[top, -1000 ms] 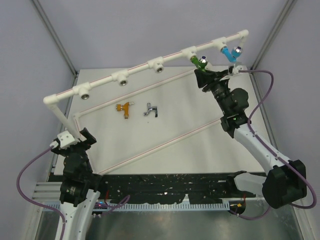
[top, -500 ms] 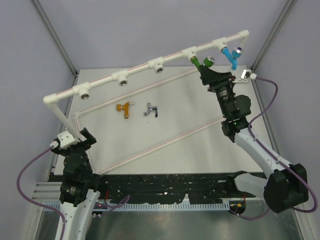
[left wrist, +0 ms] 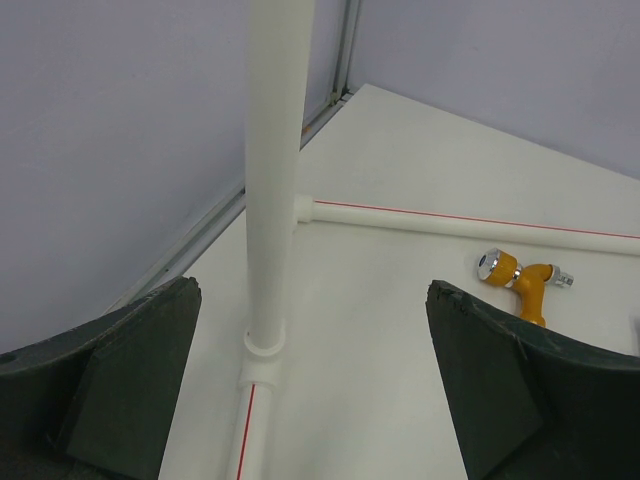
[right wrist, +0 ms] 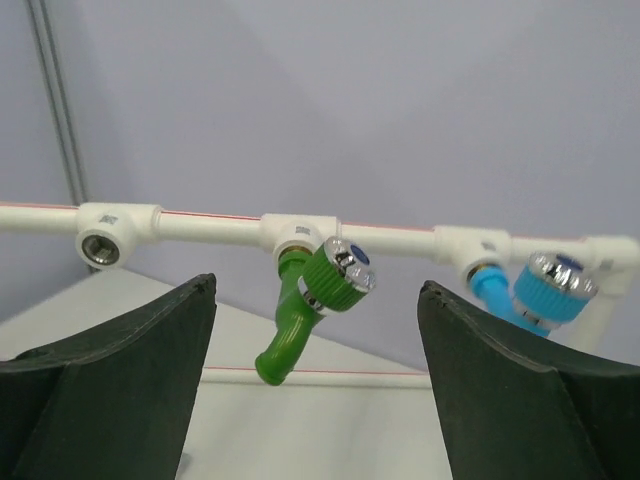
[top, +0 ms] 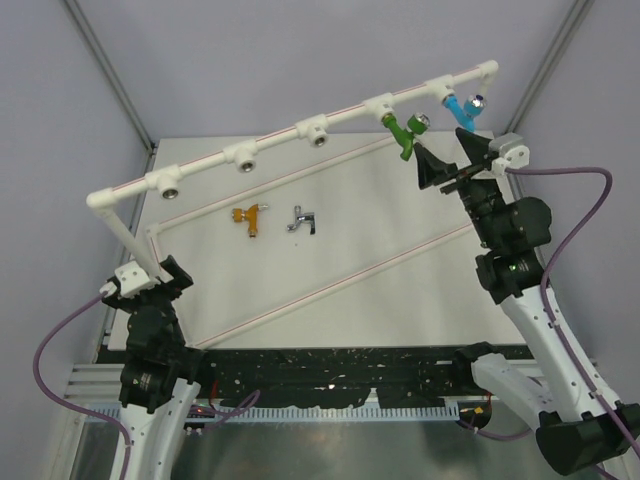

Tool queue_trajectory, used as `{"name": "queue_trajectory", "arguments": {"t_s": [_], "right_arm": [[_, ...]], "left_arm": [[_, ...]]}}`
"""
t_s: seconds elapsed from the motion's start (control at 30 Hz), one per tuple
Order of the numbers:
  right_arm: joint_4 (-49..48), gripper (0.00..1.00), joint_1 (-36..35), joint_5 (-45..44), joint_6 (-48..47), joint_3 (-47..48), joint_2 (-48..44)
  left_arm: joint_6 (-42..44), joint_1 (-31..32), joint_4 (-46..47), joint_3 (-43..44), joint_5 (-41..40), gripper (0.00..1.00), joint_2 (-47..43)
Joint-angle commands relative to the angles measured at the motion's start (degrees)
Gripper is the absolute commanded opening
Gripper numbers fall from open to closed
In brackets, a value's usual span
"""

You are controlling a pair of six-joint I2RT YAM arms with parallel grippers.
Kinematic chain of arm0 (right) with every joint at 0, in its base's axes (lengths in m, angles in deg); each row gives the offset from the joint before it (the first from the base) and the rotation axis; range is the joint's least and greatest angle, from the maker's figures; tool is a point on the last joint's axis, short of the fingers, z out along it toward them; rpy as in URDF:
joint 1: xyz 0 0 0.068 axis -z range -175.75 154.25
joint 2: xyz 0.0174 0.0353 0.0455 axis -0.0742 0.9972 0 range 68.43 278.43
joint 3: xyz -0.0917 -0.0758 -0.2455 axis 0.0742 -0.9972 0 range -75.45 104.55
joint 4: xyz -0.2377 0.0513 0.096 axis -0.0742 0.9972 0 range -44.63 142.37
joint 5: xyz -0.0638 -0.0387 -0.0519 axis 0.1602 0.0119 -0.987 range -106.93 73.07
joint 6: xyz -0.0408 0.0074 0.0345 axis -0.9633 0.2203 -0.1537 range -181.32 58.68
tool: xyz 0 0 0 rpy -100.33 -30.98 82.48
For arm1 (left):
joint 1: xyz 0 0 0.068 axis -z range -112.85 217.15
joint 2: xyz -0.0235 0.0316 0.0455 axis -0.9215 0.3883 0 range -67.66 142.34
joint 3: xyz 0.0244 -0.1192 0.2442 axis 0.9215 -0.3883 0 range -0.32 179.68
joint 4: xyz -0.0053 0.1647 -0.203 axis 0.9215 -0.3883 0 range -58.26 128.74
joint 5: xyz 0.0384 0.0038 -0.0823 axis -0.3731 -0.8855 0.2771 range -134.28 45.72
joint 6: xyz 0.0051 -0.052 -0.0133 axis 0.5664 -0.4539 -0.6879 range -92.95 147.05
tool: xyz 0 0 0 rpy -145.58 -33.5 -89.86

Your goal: Install the water faucets

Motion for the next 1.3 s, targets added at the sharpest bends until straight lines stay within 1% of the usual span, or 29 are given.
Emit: {"name": "queue_trajectory", "arguments": {"t_s": [0.0,0.07,0.2,0.3,0.47,0.57,0.63,0.67,0.7,0.73,0.77,0.8,0.83,0.87,0.9,1.0,1.07,1.1,1.13,1.17,1.2,1.23,1.27], "right_arm": [[14.69,0.86,0.01,8.12,-29.76,10.98,0.38],[18.3,0.86,0.01,7.69,-31.73,14.16,1.95],[19.71,0.84,0.01,6.55,-32.7,18.64,5.64],[20.68,0.8,-0.07,6.46,-32.09,21.63,9.07],[20.33,0.71,0.01,7.33,-30.07,23.04,12.51],[19.98,0.66,0.1,5.85,-29.19,23.39,14.35],[19.1,0.6,0.1,3.56,-28.31,23.13,15.06],[18.92,0.53,0.1,2.16,-27.44,23.04,15.32],[18.84,0.5,0.28,1.63,-26.9,22.95,15.5],[18.84,0.39,0.45,1.01,-25.68,23.13,15.76],[18.92,0.3,0.89,0.92,-24.8,23.21,16.03],[19.18,0.25,1.15,0.92,-23.14,23.39,16.38],[19.45,0.12,1.59,1.01,-21.9,23.48,16.55],[19.45,0.11,2.03,1.7,-20.15,23.31,16.82],[19.54,0.1,2.73,2.14,-18.04,23.3,16.91],[20.24,0.11,3.27,3.64,-16.79,23.04,17.08],[21.64,0.15,3.27,3.73,-18.19,23.13,16.73],[22.34,0.22,3.35,3.9,-19.76,23.04,16.04],[22.96,0.27,3.35,4.08,-20.74,23.04,15.59],[23.31,0.39,3.44,4.34,-23.27,23.04,14.63],[23.67,0.46,3.36,4.35,-24.77,23.04,13.93],[23.93,0.49,3.27,4.43,-27.31,22.95,12.61],[24.02,0.57,3.27,4.43,-30.12,22.86,11.9]], "left_arm": [[0.03,0.07,1.61,0.01,-0.44,1.0,-9.87],[0.03,0.16,1.61,0.09,-0.44,1.0,-9.87],[0.03,0.07,1.52,0.09,-0.35,1.0,-9.79],[0.03,0.07,1.44,0.09,-0.35,1.0,-9.7],[0.03,0.07,1.52,0.01,-0.18,1.0,-9.7],[0.03,0.07,1.52,0.09,-0.09,1.0,-9.7],[0.03,0.07,1.52,0.09,-0.09,1.0,-9.7],[0.03,0.07,1.44,0.09,0.0,0.99,-9.7],[0.03,0.25,1.44,0.09,0.0,1.0,-9.7],[0.03,0.07,1.44,0.09,0.0,1.0,-9.7],[0.03,0.25,1.52,0.09,0.0,1.0,-9.7],[0.03,0.07,1.52,0.09,0.0,1.0,-9.7],[0.03,0.07,1.52,0.09,0.09,1.0,-9.7],[0.03,0.07,1.52,0.09,0.09,1.0,-9.7],[0.03,0.25,1.52,0.09,0.09,1.0,-9.7],[0.03,0.07,1.52,0.01,0.17,1.0,-9.7],[0.12,0.07,1.52,0.0,0.26,1.0,-9.61],[0.03,0.07,1.52,0.0,0.44,1.0,-9.61],[0.03,0.16,1.52,0.0,0.44,1.0,-9.61],[0.03,0.07,1.52,0.0,0.44,1.0,-9.61],[0.03,0.07,1.61,0.0,0.53,1.0,-9.61],[0.03,0.16,1.61,0.0,0.53,1.0,-9.61],[0.03,0.16,1.61,0.0,0.53,1.0,-9.61]]}}
